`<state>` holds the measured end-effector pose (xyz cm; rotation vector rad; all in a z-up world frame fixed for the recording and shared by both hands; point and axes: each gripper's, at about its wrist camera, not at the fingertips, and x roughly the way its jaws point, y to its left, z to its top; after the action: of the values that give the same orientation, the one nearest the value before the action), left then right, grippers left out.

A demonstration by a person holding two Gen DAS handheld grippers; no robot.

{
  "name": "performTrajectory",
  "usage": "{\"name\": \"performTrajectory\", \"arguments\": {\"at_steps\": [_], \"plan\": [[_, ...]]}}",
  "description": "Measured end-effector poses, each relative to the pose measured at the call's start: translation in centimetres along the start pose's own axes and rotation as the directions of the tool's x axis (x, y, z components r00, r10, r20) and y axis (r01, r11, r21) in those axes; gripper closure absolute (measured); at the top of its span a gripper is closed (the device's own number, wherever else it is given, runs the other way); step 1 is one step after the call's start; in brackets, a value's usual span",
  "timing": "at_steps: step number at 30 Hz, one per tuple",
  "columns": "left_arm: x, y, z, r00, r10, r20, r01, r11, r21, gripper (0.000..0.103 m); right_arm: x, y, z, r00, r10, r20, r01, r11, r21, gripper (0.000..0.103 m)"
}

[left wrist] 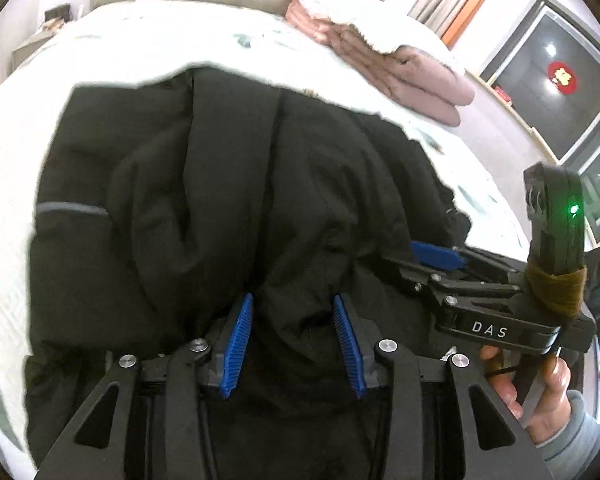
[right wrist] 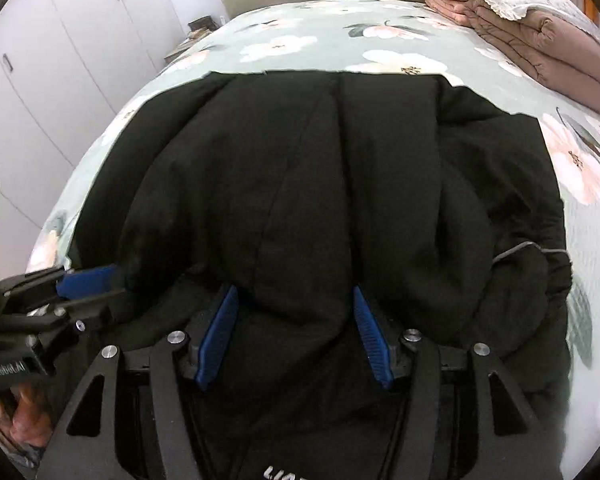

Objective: Fold large clothes

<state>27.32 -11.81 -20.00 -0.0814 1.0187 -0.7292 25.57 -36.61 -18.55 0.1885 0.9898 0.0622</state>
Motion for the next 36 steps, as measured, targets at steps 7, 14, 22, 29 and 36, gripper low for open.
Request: {"name": "performTrajectory", "arguments": {"at_steps": [7,14,22,29,36], "plan": [[-6.0,-1.3,2.0,0.991,-0.047,0.122,0.045,0.999,0.019,0.059,-8.1,1.4,-0.8,0.991,0.063,0.114,-0.055,0.996,-0.067,0.042],[1.0,-0.7,-0.9,0.995,0.075,-0.064,-0.075,0.997,0.001,0.059,-1.5,3.6,-1.8,0.997,-0.016,-0.069,0.009,0.994,-0.107,0.042],[1.2,-1.1,-1.9,0.995,0.086,-0.052,-0.086,0.996,0.011,0.059,-0.8,3.9,-3.4,0.996,-0.045,-0.077,0.037,0.994,-0.099,0.041],[-9.3,-3.2,-5.8,0.998,0.049,0.046,-0.05,0.998,0.024,0.059,-9.5,3.3,-5.4,1.0,0.011,0.009,-0.01,0.998,-0.058,0.041],[-19.4,-2.9,-10.9,0.983,0.127,0.131,-0.129,0.992,0.008,0.059,-18.6,3.9,-9.2,0.994,-0.04,0.099,0.043,0.999,-0.032,0.041]]}}
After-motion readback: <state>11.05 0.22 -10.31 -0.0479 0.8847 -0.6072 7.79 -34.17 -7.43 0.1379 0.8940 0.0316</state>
